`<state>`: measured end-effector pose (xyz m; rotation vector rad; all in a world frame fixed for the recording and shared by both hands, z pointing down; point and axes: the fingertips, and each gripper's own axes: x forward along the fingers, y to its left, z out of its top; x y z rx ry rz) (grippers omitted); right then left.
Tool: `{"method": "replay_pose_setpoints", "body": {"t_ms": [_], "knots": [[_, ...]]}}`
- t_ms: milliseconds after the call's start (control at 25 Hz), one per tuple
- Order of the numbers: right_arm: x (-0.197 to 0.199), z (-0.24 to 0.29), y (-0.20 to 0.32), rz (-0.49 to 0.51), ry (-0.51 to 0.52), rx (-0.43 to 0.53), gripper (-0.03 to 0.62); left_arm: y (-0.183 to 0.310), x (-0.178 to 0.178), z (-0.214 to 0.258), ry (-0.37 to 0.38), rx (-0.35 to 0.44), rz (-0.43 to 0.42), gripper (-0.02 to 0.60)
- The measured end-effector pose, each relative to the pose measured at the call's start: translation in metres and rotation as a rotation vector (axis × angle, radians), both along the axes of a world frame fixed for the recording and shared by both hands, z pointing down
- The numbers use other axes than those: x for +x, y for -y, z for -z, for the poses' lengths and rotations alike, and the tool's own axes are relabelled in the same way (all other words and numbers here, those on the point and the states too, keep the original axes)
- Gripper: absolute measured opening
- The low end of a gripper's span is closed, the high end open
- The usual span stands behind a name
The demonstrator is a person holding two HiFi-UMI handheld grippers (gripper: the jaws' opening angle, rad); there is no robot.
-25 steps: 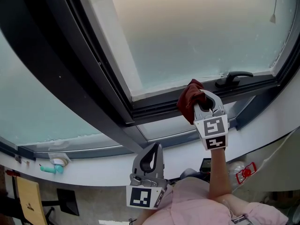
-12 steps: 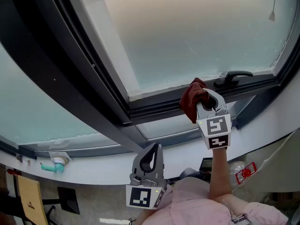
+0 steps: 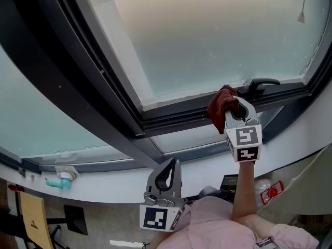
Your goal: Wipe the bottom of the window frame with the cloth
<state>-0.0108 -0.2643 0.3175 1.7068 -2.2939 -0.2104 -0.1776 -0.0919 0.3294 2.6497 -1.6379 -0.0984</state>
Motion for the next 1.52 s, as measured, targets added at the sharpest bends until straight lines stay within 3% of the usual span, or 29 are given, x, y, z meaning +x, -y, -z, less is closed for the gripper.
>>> {"method": "replay_pose_setpoints", "body": {"t_ms": [440,840,960,1040,1120,1320,1520], "knots": [[0.033,0.0,0.008,-0.041,0.028,-0.014,0.064,-0.006,-0.012,0.005,0.006,0.013,0.062,-0.005],[0.023,0.004,0.0,-0.15,-0.094,0.032,0.063,-0.02,-0.038,0.009,0.017,0.013,0.1,-0.005],[-0.014,0.018,-0.017,-0.049,0.023,0.052,0.063,-0.024,-0.045,0.008,0.015,0.009,0.092,-0.005],[-0.056,0.031,-0.034,0.07,0.111,0.078,0.063,-0.025,-0.049,0.014,-0.026,0.032,0.094,-0.005],[-0.101,0.039,-0.051,0.194,0.136,0.098,0.063,-0.027,-0.054,0.017,-0.054,0.047,0.095,-0.005],[-0.191,0.03,-0.081,0.376,0.033,0.103,0.063,-0.031,-0.063,0.014,-0.058,0.043,0.078,-0.005],[-0.238,-0.008,-0.078,0.417,-0.182,0.069,0.067,-0.037,-0.076,-0.004,0.007,-0.018,0.07,-0.005]]}}
